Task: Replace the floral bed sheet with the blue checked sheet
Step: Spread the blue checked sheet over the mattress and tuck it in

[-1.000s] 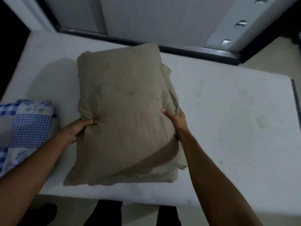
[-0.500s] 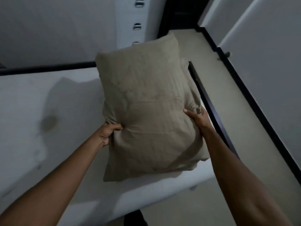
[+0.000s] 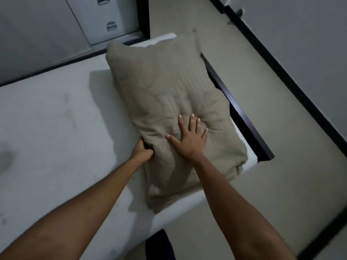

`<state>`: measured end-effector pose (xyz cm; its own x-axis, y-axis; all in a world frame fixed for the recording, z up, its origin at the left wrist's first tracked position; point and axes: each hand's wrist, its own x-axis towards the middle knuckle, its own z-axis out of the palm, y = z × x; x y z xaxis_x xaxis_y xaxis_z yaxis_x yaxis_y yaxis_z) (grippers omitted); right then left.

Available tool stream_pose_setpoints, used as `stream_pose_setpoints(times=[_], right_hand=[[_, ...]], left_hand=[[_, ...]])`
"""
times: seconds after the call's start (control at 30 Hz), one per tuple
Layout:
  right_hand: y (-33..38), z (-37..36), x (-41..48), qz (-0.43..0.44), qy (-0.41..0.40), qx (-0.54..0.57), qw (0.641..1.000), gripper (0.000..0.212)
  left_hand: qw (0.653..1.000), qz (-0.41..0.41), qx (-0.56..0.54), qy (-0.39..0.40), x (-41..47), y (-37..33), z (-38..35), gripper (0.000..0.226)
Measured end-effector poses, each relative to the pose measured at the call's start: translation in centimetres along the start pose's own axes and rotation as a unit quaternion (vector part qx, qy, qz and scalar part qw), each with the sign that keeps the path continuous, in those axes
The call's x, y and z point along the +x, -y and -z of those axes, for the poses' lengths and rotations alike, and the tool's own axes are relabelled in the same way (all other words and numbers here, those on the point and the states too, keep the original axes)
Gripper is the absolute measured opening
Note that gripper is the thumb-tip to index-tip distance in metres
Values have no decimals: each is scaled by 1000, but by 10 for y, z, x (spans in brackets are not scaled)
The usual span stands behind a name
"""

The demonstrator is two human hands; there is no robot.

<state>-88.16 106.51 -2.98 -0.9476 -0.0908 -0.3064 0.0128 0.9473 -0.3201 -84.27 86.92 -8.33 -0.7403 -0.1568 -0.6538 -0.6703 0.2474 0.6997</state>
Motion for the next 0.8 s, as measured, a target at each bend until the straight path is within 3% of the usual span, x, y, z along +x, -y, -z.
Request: stream_pose_setpoints(times=[0.13,0.3,0.4,0.47,0.6,0.8], right_hand=[[26,-3,-15,-4,-85,24,996,74],[88,-19,-44,78,-124,74,986,45],[150,-61,-69,121,5,151,981,30],[208,-105,-100,127,115,139,975,24],[329,-220,-185,167,259,104,945,20],[551,-392,-324,236,446,92,858,24]], left_hand=[[999,17,8,33,-22,41,46,46],[997,47,24,-54,-80,132,136,36],[987,58,-20,-150,-135,187,194,40],[970,61,-42,-232,-172,227,243,41],[926,97,-56,-360,-236,332,353,56],[831,298,78,-463,-325,509,524,105]])
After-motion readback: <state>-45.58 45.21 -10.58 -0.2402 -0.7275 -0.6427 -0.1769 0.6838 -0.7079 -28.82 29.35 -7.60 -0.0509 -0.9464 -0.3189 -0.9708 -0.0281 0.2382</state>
